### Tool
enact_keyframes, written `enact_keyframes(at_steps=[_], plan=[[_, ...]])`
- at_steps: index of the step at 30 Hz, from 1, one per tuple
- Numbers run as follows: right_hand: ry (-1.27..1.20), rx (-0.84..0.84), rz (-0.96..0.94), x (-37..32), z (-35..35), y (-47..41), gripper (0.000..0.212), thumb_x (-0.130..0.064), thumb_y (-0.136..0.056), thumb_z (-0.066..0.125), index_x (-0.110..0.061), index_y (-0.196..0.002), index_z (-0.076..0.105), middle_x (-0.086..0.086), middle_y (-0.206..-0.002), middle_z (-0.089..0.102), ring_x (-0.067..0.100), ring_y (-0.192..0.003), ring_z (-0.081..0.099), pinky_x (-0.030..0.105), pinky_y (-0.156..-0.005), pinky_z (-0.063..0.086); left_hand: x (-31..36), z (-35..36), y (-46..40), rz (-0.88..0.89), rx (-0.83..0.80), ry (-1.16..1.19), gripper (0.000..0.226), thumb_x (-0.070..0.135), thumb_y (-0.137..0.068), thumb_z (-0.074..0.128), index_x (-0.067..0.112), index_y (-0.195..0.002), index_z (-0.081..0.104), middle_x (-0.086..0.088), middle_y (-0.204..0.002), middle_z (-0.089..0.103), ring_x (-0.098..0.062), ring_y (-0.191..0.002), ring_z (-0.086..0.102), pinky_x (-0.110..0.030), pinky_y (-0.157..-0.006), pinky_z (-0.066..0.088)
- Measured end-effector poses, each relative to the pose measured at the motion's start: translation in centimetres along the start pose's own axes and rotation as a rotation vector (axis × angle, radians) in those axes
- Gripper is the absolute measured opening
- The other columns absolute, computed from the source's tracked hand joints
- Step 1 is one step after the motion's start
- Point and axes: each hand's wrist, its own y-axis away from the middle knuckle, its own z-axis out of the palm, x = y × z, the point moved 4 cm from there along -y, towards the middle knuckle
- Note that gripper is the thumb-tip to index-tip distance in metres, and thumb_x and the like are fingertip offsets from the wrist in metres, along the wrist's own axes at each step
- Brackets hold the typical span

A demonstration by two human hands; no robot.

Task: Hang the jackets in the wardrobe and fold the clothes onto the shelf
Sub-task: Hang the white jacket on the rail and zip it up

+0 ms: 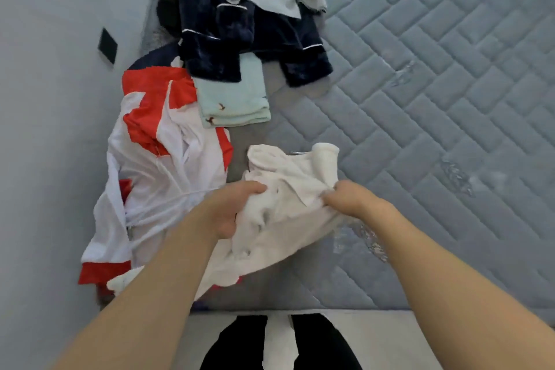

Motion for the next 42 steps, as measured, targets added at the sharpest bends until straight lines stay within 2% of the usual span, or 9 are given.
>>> enact_keyframes(at_steps=[6, 9, 12, 19, 27, 32, 35, 38, 42], plan=[[-0.32, 0.433, 0.128, 11.5, -8.0, 10.8, 0.02, -0.029, -0.086, 0.055, -0.015, -0.077, 0.044, 0.0, -0.075, 0.048, 0.019, -0.067, 0.046, 0.03, -0.051, 0.026, 3.2, 16.9, 6.0, 0.099, -0.33, -0.1, 0.036, 0.019, -0.098, 0.05, 0.007, -0.131, 0.059, -0.013, -0.099, 0.073, -0.026, -0.081, 0.072, -0.033, -0.067, 0.059], [-0.605, 0.564, 0.192, 19.5, -9.7, 17.6, 0.022, -0.027, -0.085, 0.057, -0.015, -0.077, 0.041, 0.003, -0.074, 0.046, 0.021, -0.062, 0.042, 0.031, -0.054, 0.03, 2.9, 25.0, 9.8, 0.15, -0.509, -0.236, 0.039, 0.009, -0.094, 0.047, 0.007, -0.131, 0.058, -0.015, -0.11, 0.067, -0.031, -0.095, 0.064, -0.043, -0.089, 0.052], [-0.762, 0.715, 0.249, 27.3, -9.7, 25.4, 0.012, -0.018, -0.087, 0.054, -0.018, -0.08, 0.044, 0.002, -0.079, 0.052, 0.023, -0.069, 0.048, 0.032, -0.059, 0.04, 1.0, 34.2, 13.3, 0.171, -0.628, -0.352, 0.042, -0.004, -0.083, 0.041, -0.001, -0.122, 0.057, -0.015, -0.09, 0.064, -0.026, -0.075, 0.064, -0.034, -0.068, 0.056], [-1.004, 1.19, 0.322, 45.2, -5.3, 45.7, 0.018, -0.02, -0.084, 0.055, -0.022, -0.073, 0.042, -0.009, -0.07, 0.048, 0.01, -0.063, 0.041, 0.03, -0.055, 0.033, -11.3, 59.3, 23.4, 0.142, -0.891, -0.631, 0.035, 0.033, -0.091, 0.06, 0.009, -0.115, 0.069, -0.012, -0.105, 0.071, -0.027, -0.093, 0.068, -0.036, -0.086, 0.054], [-1.14, 1.671, 0.52, 62.0, 1.4, 65.6, 0.014, -0.016, -0.086, 0.055, -0.024, -0.081, 0.045, -0.005, -0.076, 0.053, 0.011, -0.067, 0.047, 0.025, -0.057, 0.036, -27.2, 83.1, 40.3, 0.538, -1.259, -0.818, 0.014, 0.017, -0.098, 0.057, 0.011, -0.104, 0.069, -0.005, -0.092, 0.077, -0.019, -0.089, 0.073, -0.034, -0.08, 0.059], [-1.243, 1.782, 0.636, 68.4, 6.5, 73.0, 0.035, -0.025, -0.083, 0.064, -0.036, -0.093, 0.032, -0.006, -0.079, 0.055, 0.018, -0.073, 0.055, 0.035, -0.065, 0.043, -34.8, 92.8, 48.9, 0.595, -1.475, -0.798, 0.01, 0.018, -0.096, 0.061, 0.016, -0.095, 0.071, -0.002, -0.081, 0.076, -0.016, -0.076, 0.073, -0.035, -0.074, 0.059], [-1.106, 1.794, 0.897, 72.1, 9.1, 76.3, 0.071, -0.028, -0.072, 0.072, -0.035, -0.125, 0.026, -0.006, -0.116, 0.049, 0.02, -0.109, 0.045, 0.036, -0.09, 0.043, -38.8, 97.0, 52.6, 0.54, -1.552, -0.781, 0.014, 0.02, -0.097, 0.058, 0.015, -0.103, 0.07, -0.003, -0.084, 0.077, -0.017, -0.078, 0.073, -0.037, -0.076, 0.061], [-1.153, 1.634, 1.154, 76.5, 12.6, 79.2, 0.112, -0.042, -0.066, 0.08, -0.039, -0.148, 0.004, -0.001, -0.147, 0.018, 0.023, -0.134, 0.019, 0.045, -0.107, 0.031, -42.7, 101.2, 55.5, 0.397, -1.642, -0.748, 0.017, 0.018, -0.097, 0.056, 0.01, -0.099, 0.071, -0.006, -0.083, 0.076, -0.02, -0.074, 0.073, -0.035, -0.071, 0.059], [-1.298, 1.317, 1.296, 82.6, 17.6, 82.8, 0.127, -0.053, -0.064, 0.084, -0.026, -0.156, 0.001, 0.006, -0.158, 0.019, 0.033, -0.144, 0.021, 0.048, -0.114, 0.028, -46.6, 106.4, 58.3, 0.216, -1.809, -0.759, 0.024, 0.016, -0.095, 0.059, 0.007, -0.075, 0.068, -0.01, -0.068, 0.064, -0.023, -0.062, 0.065, -0.035, -0.064, 0.055]])
